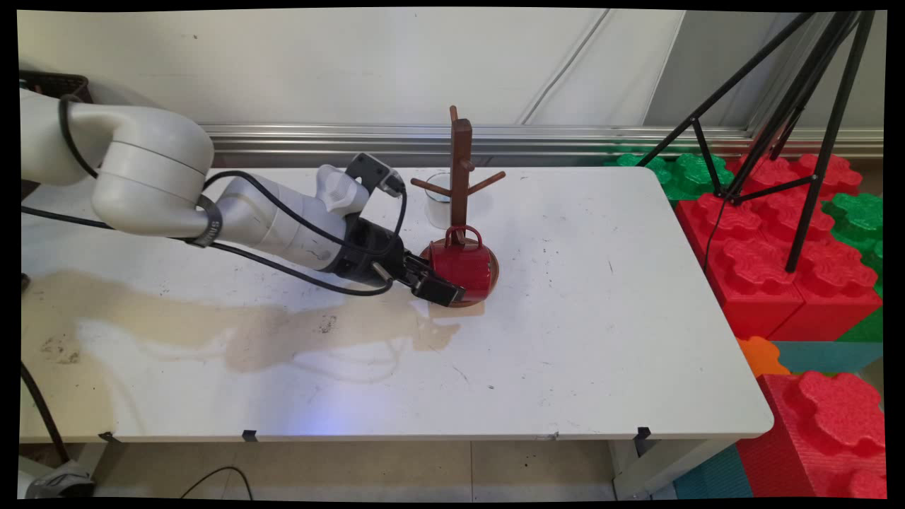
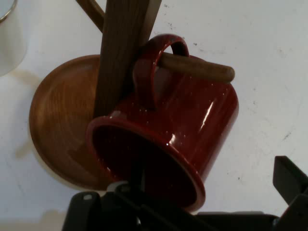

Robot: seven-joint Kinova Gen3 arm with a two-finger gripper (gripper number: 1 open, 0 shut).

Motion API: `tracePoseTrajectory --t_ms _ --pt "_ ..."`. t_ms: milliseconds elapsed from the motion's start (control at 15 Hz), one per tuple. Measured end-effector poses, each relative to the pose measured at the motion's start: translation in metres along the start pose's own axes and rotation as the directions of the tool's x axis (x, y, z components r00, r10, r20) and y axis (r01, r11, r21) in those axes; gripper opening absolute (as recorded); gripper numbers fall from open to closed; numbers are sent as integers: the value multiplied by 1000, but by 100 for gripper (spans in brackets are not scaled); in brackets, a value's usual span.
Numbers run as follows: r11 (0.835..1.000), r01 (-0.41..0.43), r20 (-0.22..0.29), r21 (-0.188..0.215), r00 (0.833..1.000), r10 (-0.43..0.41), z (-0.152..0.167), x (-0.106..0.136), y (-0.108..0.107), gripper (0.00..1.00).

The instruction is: Pick up the red mug from the rack

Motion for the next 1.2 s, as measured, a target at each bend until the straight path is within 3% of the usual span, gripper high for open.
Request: tracePoseTrajectory --t_ms 867,933,1200 --pt "999 16 -33 -35 999 -17 20 -5 2 100" --pt "999 15 -35 -38 999 -16 21 -5 3 0" --pt "999 11 -42 -47 999 -13 20 -6 3 0"
